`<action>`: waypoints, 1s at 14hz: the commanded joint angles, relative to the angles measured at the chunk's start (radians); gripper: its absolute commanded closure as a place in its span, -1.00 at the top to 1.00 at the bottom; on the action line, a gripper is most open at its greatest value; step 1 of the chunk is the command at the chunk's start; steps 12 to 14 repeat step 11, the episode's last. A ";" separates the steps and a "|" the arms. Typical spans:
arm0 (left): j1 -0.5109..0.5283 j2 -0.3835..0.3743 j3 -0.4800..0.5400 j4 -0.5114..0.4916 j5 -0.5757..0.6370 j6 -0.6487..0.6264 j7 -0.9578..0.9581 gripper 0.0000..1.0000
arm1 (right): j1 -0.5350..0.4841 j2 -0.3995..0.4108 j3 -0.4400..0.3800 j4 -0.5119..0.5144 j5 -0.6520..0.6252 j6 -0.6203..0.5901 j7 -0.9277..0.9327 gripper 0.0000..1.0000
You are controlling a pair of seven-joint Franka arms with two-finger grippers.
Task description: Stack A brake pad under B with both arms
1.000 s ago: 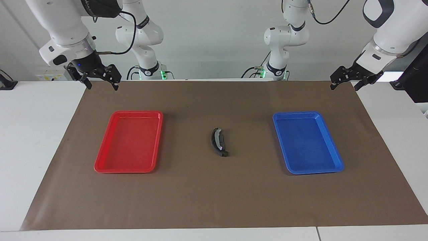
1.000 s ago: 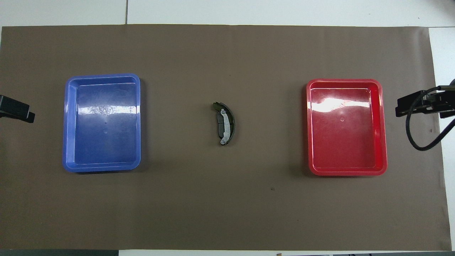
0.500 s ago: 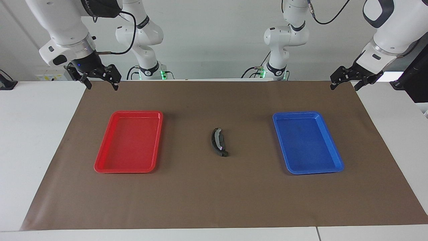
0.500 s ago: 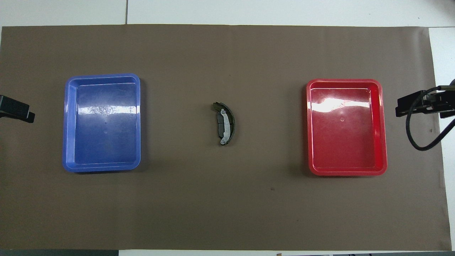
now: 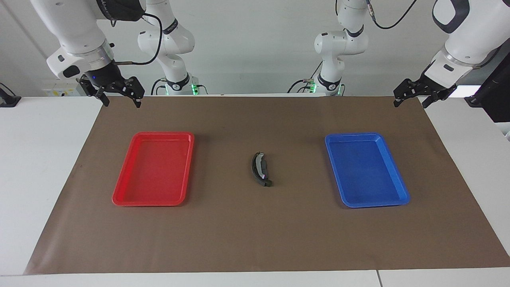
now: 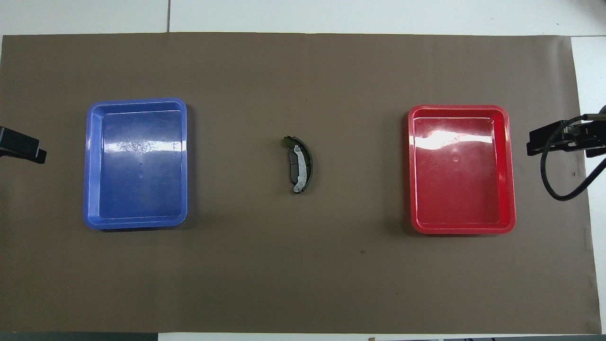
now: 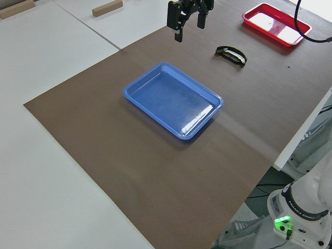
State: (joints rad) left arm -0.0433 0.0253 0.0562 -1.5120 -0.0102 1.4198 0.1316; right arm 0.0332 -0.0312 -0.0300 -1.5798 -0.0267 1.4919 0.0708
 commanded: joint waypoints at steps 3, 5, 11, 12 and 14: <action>0.008 -0.013 -0.002 -0.014 0.004 -0.007 0.005 0.98 | -0.009 -0.009 0.002 -0.014 0.013 0.010 -0.003 1.00; 0.008 -0.013 -0.002 -0.014 0.004 -0.007 0.005 0.98 | -0.009 -0.009 0.002 -0.014 0.013 0.010 -0.003 1.00; 0.008 -0.013 -0.002 -0.014 0.004 -0.007 0.005 0.98 | -0.012 -0.010 0.002 -0.022 0.013 0.024 -0.005 1.00; 0.008 -0.013 -0.002 -0.014 0.004 -0.007 0.005 0.98 | -0.012 -0.010 0.002 -0.022 0.013 0.024 -0.005 1.00; 0.008 -0.013 -0.002 -0.014 0.004 -0.007 0.005 0.98 | -0.012 -0.010 0.002 -0.022 0.013 0.024 -0.005 1.00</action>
